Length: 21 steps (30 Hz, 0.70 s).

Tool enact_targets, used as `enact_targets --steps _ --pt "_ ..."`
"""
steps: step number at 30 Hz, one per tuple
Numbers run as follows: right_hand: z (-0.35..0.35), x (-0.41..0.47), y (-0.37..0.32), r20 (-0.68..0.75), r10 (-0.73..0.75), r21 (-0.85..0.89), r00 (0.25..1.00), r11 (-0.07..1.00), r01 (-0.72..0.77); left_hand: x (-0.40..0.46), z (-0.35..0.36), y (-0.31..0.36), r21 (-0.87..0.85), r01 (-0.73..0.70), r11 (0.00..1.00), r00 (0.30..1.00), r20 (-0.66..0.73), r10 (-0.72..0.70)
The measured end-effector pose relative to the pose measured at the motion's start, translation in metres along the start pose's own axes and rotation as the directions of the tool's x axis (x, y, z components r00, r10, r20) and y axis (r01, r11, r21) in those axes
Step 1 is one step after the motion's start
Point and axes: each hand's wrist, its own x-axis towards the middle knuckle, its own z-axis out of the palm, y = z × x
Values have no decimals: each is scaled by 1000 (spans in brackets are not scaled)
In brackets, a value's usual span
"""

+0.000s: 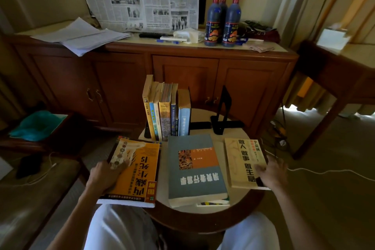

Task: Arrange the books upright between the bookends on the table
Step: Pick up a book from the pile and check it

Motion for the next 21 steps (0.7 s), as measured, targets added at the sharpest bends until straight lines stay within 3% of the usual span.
enact_targets --steps 3,6,10,13,16,19,21 --pt "-10 -24 -26 -130 -108 37 986 993 114 -13 -27 11 5 -87 996 991 -102 87" --pt "-11 -58 -68 -248 -374 57 894 915 399 -30 -53 30 15 -199 980 974 -110 200" --pt "-7 -121 -141 -198 -779 -73 594 616 784 -47 -75 60 -181 -256 949 966 -8 259" --pt "-5 -159 -182 -223 -900 -132 375 409 903 -59 -73 86 -334 -341 879 924 50 378" --pt "-21 -161 -192 -359 -884 13 298 314 949 -62 -69 106 -458 -262 849 875 258 409" --pt "-45 -149 -181 -287 -936 -41 202 223 974 -49 -68 120 -424 -120 898 793 503 344" --pt "-50 -143 -171 -223 -966 -120 133 163 979 -41 -66 135 -345 -136 929 725 604 330"
